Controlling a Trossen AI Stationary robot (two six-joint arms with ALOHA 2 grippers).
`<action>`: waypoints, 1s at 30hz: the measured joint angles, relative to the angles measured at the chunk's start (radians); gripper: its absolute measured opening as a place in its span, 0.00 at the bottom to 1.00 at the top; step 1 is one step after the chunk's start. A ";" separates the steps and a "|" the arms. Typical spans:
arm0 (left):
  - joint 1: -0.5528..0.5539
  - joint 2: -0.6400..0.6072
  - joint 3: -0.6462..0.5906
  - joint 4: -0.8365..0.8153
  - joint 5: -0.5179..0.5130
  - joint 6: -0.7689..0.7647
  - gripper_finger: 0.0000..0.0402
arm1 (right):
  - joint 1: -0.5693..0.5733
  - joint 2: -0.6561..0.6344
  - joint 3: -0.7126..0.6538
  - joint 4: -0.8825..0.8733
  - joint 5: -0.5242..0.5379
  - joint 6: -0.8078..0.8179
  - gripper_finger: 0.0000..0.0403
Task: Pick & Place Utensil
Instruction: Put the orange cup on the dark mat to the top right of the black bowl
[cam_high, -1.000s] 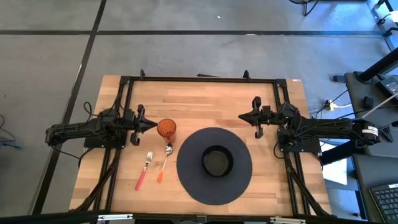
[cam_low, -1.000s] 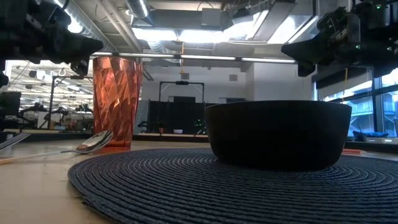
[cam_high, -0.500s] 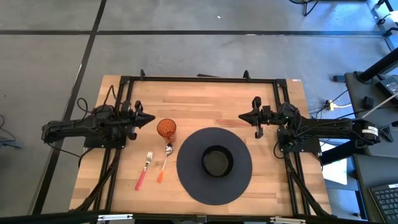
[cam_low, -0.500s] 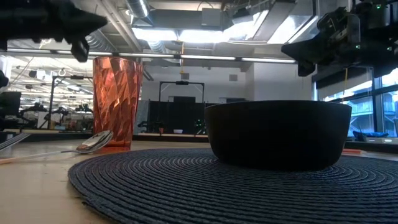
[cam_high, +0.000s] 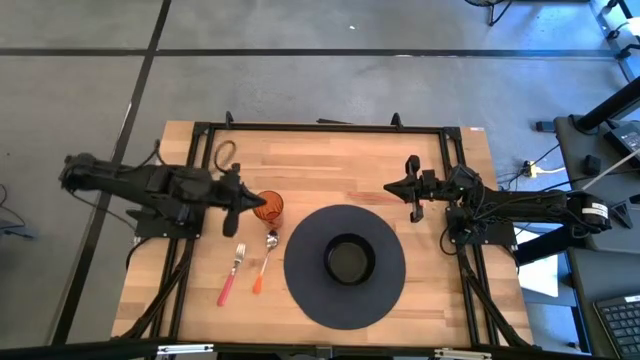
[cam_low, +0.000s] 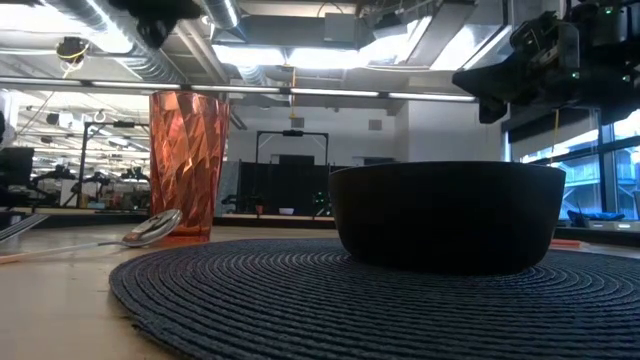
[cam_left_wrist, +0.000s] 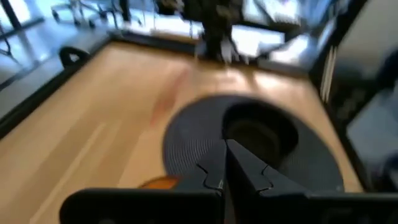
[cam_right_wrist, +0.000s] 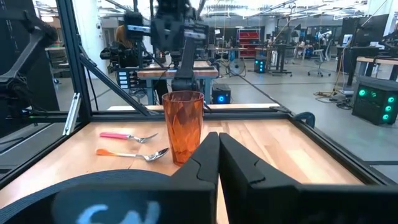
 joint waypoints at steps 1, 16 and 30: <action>-0.030 0.041 0.044 -0.048 -0.033 0.000 0.01 | 0.000 0.000 0.000 0.000 0.000 0.000 0.02; -0.345 0.247 0.353 -0.518 -0.592 -0.253 0.01 | 0.001 0.000 0.000 -0.006 -0.068 0.000 0.02; -0.460 -0.125 -0.119 -0.009 -0.780 -0.104 0.01 | 0.001 0.000 0.001 -0.031 -0.068 -0.003 0.02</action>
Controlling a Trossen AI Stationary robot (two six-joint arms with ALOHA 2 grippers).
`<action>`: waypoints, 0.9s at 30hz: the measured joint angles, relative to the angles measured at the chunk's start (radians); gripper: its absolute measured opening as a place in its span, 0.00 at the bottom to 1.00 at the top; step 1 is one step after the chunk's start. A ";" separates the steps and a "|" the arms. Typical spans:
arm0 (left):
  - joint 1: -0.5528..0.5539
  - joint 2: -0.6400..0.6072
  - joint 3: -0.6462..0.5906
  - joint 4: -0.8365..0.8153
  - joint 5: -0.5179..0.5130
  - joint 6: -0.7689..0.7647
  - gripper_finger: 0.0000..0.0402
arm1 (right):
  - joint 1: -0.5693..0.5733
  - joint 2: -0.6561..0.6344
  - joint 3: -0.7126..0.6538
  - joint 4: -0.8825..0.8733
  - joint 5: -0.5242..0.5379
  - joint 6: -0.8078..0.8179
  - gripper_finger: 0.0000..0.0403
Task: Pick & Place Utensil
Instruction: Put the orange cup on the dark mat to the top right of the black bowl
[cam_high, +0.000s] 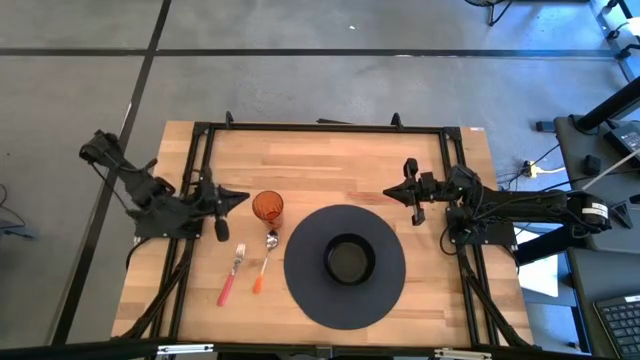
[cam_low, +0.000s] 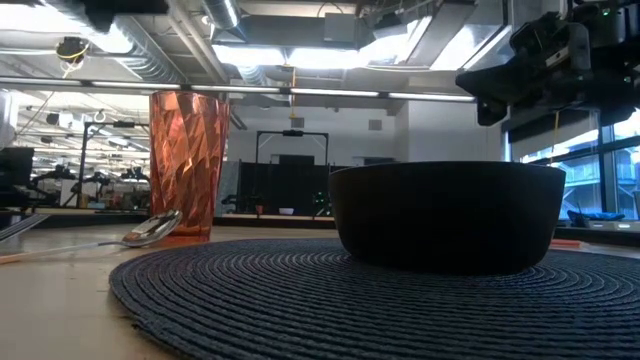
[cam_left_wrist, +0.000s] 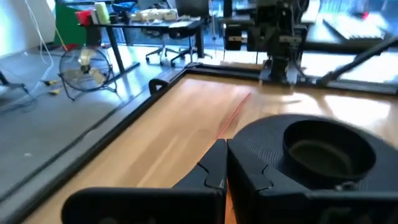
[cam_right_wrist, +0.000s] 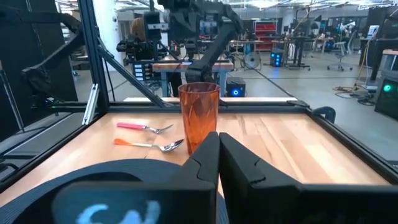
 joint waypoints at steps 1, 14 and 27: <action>0.003 -0.023 -0.038 0.035 0.000 0.012 0.01 | 0.000 0.000 0.005 -0.015 0.000 0.000 0.02; 0.087 -0.133 -0.526 1.171 0.159 0.681 0.00 | 0.092 0.348 0.516 -0.498 0.053 -0.089 0.01; 0.092 -0.149 -0.609 1.154 -0.012 0.594 0.01 | 0.251 0.900 1.242 -0.962 0.172 -0.473 0.13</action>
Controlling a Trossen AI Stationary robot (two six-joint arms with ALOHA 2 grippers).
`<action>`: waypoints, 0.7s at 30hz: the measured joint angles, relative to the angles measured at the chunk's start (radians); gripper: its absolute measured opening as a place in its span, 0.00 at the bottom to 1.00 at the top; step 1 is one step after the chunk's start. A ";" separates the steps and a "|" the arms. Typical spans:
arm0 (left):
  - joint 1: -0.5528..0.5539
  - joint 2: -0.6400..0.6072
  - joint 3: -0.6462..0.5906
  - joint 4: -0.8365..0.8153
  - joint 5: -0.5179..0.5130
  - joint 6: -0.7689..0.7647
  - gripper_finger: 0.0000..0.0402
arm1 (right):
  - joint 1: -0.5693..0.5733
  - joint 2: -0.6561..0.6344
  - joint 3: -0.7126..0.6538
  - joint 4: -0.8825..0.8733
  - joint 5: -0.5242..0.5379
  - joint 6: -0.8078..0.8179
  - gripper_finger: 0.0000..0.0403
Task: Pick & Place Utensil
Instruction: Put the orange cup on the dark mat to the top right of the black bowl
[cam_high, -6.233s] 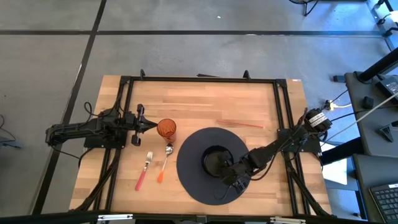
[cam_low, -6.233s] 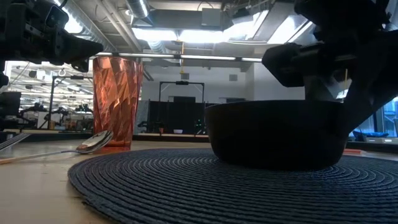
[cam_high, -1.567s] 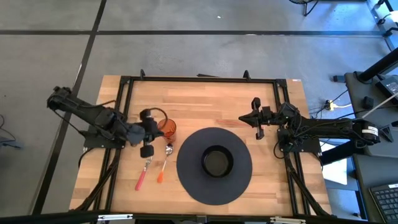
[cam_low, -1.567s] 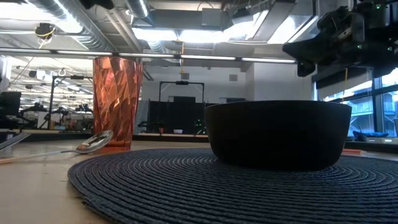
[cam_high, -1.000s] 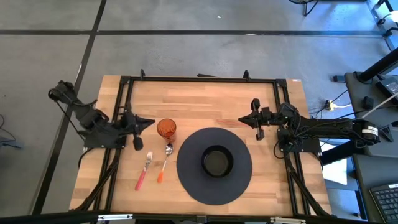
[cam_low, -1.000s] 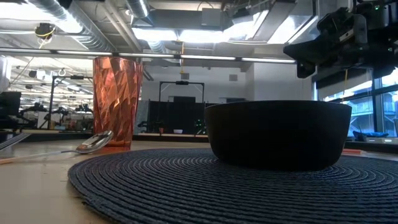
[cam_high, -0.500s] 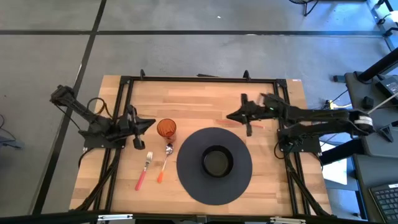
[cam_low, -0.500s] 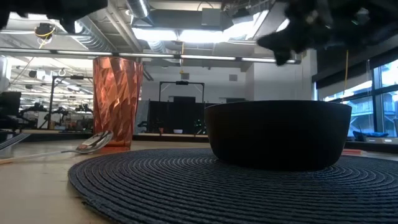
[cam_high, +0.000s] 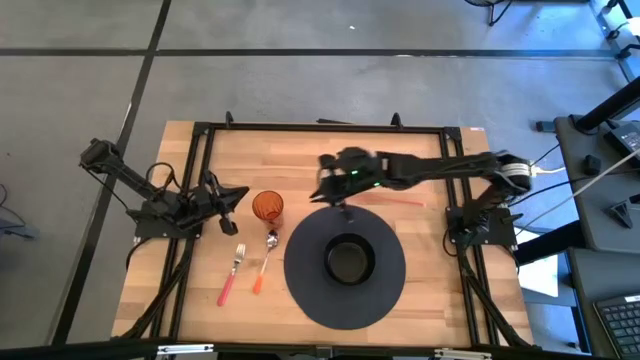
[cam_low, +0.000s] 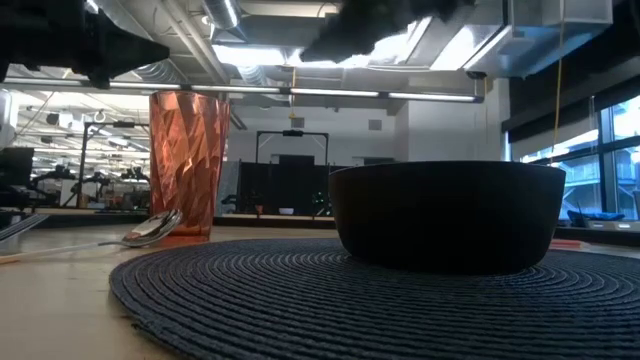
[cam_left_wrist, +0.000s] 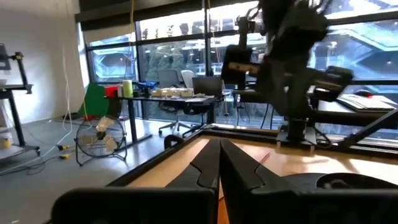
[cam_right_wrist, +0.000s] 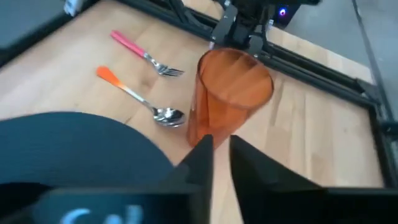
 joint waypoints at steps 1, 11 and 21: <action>0.000 -0.001 0.000 -0.002 -0.001 -0.001 0.01 | 0.013 0.035 0.054 -0.038 0.020 -0.017 0.17; 0.000 0.000 0.000 -0.041 -0.001 -0.009 0.01 | 0.104 0.329 0.506 -0.311 0.104 -0.176 0.53; 0.000 0.000 0.000 -0.050 -0.008 -0.003 0.01 | 0.106 0.518 0.701 -0.465 0.089 -0.267 0.56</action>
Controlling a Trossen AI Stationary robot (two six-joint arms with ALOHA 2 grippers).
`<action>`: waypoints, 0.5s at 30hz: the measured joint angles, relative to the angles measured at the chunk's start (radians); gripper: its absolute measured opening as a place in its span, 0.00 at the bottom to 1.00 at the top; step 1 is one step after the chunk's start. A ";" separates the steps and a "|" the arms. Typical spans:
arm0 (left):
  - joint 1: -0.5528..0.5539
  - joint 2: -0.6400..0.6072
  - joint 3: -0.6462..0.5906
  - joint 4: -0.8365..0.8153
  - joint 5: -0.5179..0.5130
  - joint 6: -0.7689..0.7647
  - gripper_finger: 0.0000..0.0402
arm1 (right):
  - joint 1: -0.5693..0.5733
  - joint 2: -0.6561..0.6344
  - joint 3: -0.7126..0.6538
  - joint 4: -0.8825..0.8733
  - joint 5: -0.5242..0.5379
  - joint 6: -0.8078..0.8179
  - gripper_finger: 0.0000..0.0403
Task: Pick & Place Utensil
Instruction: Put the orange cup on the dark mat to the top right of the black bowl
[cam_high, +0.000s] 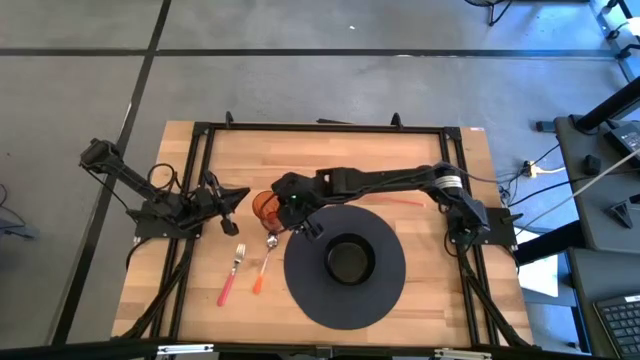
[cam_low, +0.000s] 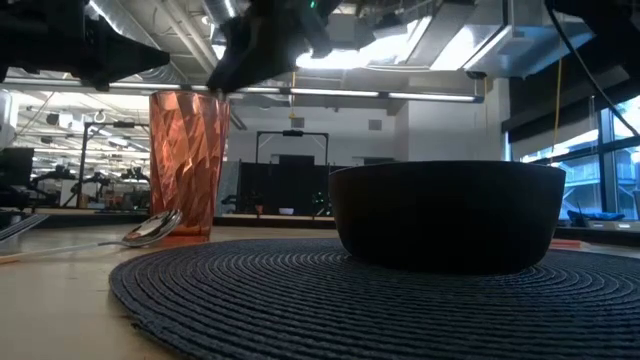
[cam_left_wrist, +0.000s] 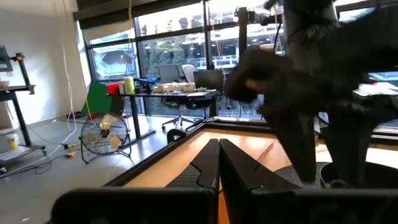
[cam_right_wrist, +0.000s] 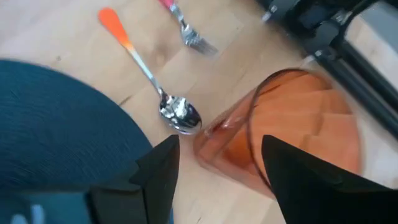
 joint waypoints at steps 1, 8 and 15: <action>0.000 0.000 0.000 -0.001 -0.003 0.000 0.01 | -0.002 0.010 0.004 0.005 0.001 -0.003 0.56; 0.000 0.000 0.000 -0.019 -0.010 -0.015 0.01 | -0.026 0.016 0.008 0.047 0.001 0.004 0.56; 0.000 0.000 0.000 -0.019 -0.009 -0.015 0.01 | -0.051 0.019 0.008 0.039 -0.054 0.041 0.56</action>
